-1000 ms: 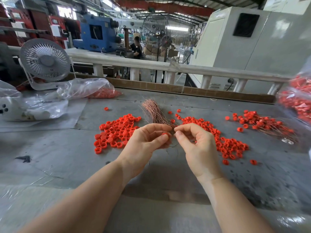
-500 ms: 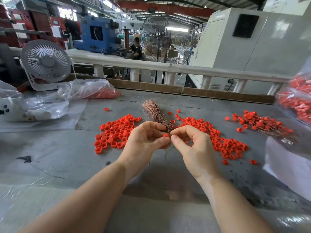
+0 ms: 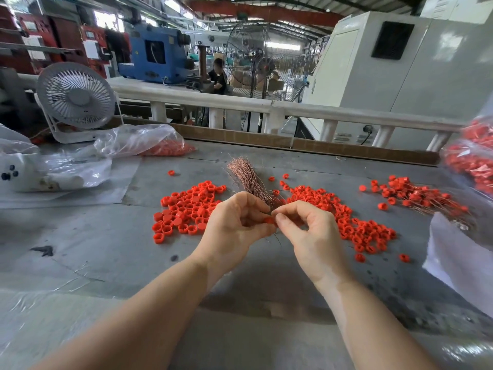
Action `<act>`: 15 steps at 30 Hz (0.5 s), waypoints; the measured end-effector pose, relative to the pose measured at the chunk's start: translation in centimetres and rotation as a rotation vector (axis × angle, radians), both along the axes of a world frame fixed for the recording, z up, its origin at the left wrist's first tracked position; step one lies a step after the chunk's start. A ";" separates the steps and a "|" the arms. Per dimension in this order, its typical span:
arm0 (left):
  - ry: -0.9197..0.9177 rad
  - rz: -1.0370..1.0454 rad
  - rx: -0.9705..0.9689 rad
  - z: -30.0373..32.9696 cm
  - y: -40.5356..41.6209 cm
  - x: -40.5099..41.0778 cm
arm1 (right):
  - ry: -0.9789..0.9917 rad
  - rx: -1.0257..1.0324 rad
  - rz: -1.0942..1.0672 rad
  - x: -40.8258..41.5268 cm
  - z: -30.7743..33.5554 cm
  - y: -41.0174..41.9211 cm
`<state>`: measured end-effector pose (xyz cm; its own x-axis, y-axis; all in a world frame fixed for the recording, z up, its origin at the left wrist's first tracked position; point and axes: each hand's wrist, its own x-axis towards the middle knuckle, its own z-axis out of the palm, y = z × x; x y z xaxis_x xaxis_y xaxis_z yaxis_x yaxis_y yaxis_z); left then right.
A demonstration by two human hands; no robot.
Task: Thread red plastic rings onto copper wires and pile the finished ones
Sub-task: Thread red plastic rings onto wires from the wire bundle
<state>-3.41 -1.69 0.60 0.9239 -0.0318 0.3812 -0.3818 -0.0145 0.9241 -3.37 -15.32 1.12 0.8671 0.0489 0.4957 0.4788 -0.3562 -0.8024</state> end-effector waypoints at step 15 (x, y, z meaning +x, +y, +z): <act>0.242 -0.149 -0.289 0.2 0.2 -0.1 | -0.081 0.056 0.113 -0.2 0.4 0.0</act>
<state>-3.53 -1.46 0.84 0.9816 -0.0952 0.1658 -0.1308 0.2980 0.9456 -3.55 -15.32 1.56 0.8147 0.1145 0.5685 0.5774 -0.2518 -0.7767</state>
